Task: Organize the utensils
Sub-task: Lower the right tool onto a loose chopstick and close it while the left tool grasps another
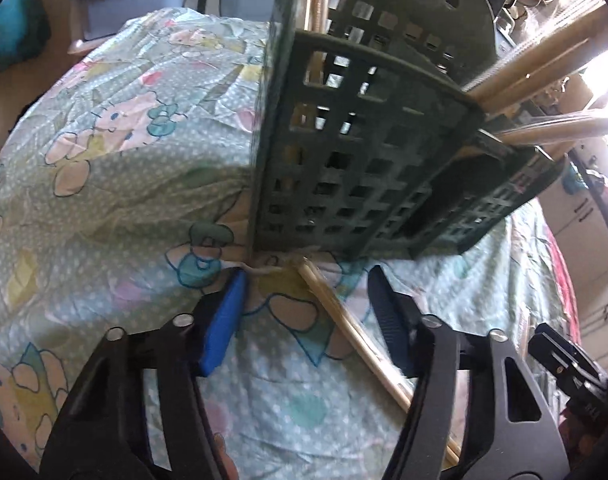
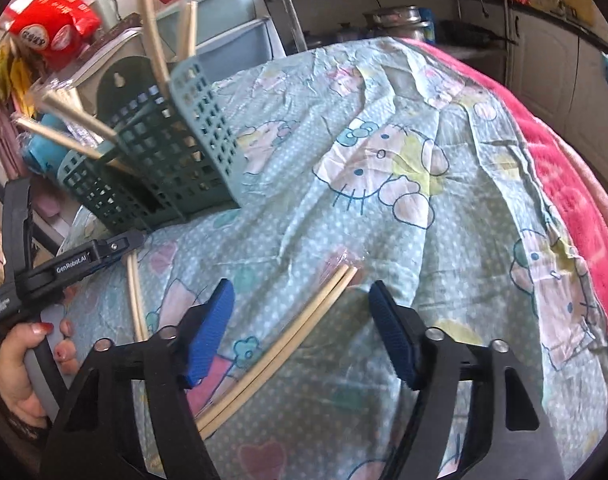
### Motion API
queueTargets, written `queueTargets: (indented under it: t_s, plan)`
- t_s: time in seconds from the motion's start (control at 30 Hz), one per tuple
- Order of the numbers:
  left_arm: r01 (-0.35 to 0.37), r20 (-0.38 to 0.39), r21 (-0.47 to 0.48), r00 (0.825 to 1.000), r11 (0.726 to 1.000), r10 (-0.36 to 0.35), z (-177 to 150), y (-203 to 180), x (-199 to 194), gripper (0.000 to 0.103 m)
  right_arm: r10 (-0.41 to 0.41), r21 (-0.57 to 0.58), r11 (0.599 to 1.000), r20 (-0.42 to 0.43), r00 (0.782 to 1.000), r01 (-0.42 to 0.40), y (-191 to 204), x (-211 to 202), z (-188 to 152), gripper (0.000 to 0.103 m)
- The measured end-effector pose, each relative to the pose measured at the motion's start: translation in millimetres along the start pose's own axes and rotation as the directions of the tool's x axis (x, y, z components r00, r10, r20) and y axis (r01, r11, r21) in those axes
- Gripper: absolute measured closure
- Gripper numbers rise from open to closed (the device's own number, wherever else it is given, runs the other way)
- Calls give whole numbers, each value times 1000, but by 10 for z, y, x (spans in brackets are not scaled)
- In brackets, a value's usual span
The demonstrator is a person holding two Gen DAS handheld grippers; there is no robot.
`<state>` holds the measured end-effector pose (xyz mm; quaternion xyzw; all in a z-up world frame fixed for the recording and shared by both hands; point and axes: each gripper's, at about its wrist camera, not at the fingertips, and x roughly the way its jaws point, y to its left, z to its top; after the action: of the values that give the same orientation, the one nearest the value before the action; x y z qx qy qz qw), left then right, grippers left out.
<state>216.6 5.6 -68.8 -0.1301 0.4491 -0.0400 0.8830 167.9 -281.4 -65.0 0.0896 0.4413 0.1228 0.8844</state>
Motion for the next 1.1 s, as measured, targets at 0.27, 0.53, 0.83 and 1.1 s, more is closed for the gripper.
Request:
queueTargets:
  t_s: [0.27,0.53,0.83,1.1]
  plan:
    - [-4,21,-7,1000,1000,5,-17,127,-12,76,-81,-29,996,-20,996,81,-56,170,22,58]
    - [51,22,-56,999,997,-50,-26,275,-15,85,-100,-27,995,-1,995,99,-170,129,-20,82]
    - [179,24,-159,984,971,-177,-26,528,-44,92,17,52,998,41,999,-19,-245,-11,-45,93]
    - [238,108,-162,969,958,-223,-89,603,-409,96,93,-25,995,101,991,-91,39,-248,29,97]
